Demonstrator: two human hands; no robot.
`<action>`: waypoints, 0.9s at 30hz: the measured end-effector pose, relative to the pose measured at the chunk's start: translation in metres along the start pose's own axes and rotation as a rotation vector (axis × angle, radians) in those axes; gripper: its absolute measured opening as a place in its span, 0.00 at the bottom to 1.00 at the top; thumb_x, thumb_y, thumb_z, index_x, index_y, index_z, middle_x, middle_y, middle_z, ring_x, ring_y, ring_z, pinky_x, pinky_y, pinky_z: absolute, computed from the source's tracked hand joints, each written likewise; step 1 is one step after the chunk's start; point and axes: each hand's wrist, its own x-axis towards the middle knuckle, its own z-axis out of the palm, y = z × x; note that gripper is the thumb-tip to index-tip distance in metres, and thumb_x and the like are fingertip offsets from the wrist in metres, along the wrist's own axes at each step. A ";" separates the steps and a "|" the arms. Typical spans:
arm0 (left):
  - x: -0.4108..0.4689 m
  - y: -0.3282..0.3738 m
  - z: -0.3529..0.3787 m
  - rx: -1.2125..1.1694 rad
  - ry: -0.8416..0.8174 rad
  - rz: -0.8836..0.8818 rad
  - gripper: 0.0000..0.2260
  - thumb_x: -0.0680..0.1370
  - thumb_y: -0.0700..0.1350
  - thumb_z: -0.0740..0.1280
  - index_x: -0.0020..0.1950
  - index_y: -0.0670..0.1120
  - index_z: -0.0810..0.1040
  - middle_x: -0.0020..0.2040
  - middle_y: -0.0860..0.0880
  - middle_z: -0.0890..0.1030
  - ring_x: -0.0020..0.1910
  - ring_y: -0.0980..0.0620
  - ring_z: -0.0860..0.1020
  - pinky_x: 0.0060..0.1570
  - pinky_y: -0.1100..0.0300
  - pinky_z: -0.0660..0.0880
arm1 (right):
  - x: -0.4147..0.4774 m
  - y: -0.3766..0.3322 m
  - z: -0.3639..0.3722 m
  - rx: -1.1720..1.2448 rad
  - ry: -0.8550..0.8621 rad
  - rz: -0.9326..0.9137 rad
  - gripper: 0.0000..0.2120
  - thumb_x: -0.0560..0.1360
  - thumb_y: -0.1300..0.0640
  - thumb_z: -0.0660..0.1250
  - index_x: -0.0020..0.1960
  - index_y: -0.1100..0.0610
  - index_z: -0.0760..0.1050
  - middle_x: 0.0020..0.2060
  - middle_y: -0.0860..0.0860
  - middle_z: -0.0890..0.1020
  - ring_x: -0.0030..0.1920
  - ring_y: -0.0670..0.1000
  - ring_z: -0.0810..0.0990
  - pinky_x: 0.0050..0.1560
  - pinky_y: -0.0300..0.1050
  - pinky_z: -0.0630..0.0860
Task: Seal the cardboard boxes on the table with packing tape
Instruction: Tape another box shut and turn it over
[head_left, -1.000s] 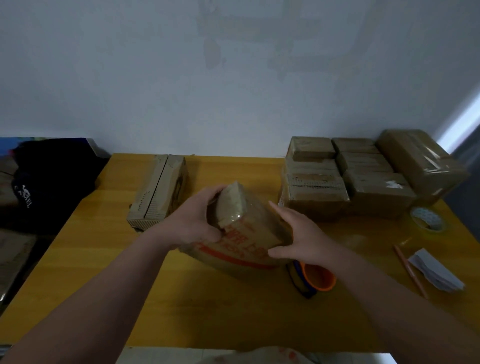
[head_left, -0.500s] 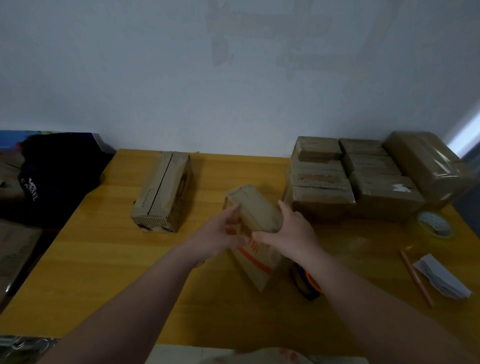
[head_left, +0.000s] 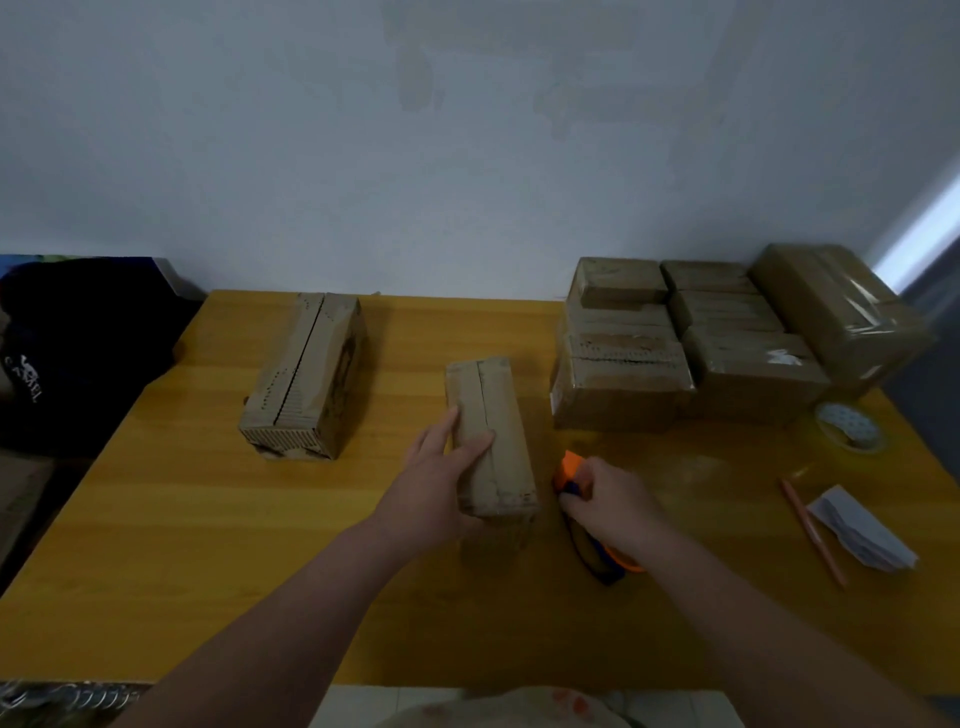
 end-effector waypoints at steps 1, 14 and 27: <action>0.000 0.001 0.000 0.050 0.016 0.017 0.43 0.69 0.51 0.76 0.77 0.60 0.55 0.78 0.54 0.39 0.77 0.46 0.42 0.74 0.44 0.55 | -0.001 0.005 0.002 -0.074 -0.017 0.039 0.16 0.78 0.47 0.65 0.61 0.53 0.69 0.54 0.50 0.76 0.51 0.51 0.75 0.48 0.45 0.75; -0.009 0.010 -0.008 0.353 0.072 0.075 0.29 0.80 0.49 0.63 0.77 0.60 0.54 0.79 0.56 0.49 0.77 0.45 0.43 0.74 0.46 0.49 | -0.003 0.026 0.024 -0.006 0.145 0.090 0.20 0.78 0.62 0.62 0.66 0.51 0.61 0.41 0.48 0.74 0.40 0.50 0.75 0.37 0.46 0.71; -0.009 0.034 -0.046 -0.383 0.300 -0.001 0.19 0.79 0.47 0.66 0.70 0.50 0.72 0.64 0.56 0.73 0.65 0.58 0.67 0.60 0.65 0.63 | -0.039 0.011 -0.048 0.719 0.298 -0.258 0.34 0.61 0.52 0.82 0.59 0.47 0.66 0.50 0.40 0.72 0.46 0.39 0.75 0.38 0.33 0.72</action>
